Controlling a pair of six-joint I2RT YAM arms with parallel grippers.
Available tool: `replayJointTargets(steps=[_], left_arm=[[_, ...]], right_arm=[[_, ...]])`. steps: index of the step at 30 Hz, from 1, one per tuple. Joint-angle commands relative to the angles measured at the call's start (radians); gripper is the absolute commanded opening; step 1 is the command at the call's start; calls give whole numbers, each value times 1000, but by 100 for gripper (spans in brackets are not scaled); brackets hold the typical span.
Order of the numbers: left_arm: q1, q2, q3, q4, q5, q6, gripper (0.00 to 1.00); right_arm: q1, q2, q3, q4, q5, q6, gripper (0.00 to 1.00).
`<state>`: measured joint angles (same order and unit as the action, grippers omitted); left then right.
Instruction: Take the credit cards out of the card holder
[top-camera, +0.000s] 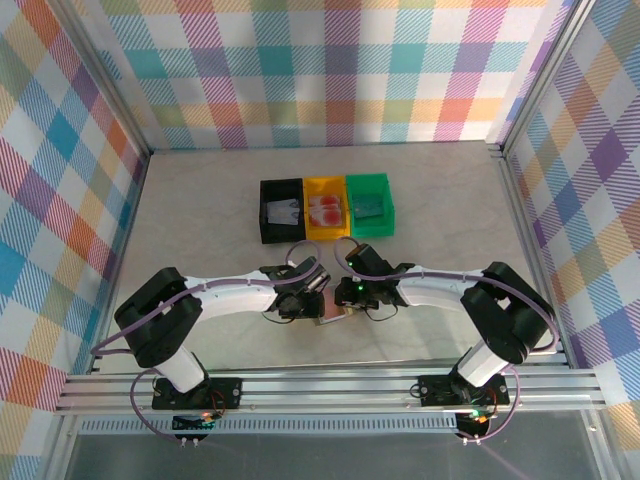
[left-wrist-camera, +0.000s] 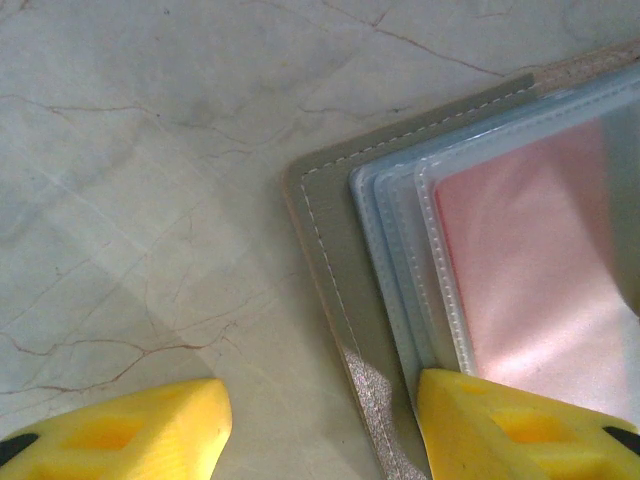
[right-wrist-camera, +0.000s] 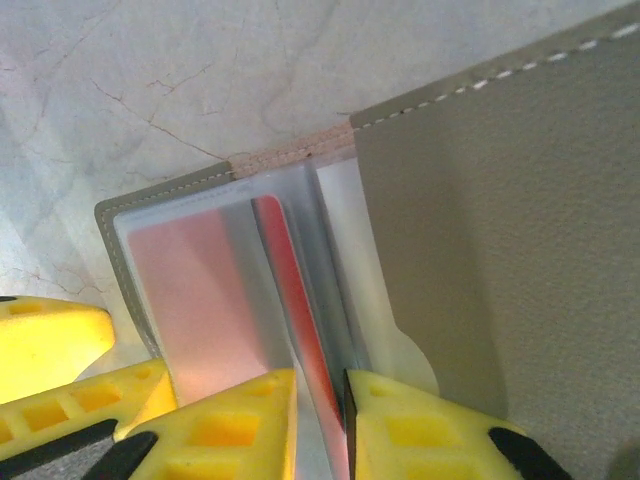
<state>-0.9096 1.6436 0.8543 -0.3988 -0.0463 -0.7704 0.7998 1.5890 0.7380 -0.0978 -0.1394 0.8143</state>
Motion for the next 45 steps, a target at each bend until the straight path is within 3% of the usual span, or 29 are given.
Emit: replayJointTargets(steps=[1, 9, 21, 33, 35, 41, 45], left_arm=[[-22, 123, -47, 46, 66, -7, 56], [-22, 109, -37, 21, 46, 10, 56], [5, 11, -34, -35, 4, 45, 56], [34, -37, -37, -19, 38, 37, 57], [34, -42, -36, -21, 37, 37, 57], [33, -54, -40, -14, 40, 36, 57], [36, -65, -55, -12, 33, 26, 57]], right_arm=[[4, -19, -15, 18, -6, -21, 18], [-1, -53, -20, -30, 42, -32, 0], [-27, -150, -53, -78, 89, -27, 0], [-42, -174, -103, -9, 17, -18, 0], [-43, -187, -102, -23, 26, -21, 9], [-43, -217, -61, -151, 105, -18, 57], [-30, -172, 32, -305, 148, 10, 60]])
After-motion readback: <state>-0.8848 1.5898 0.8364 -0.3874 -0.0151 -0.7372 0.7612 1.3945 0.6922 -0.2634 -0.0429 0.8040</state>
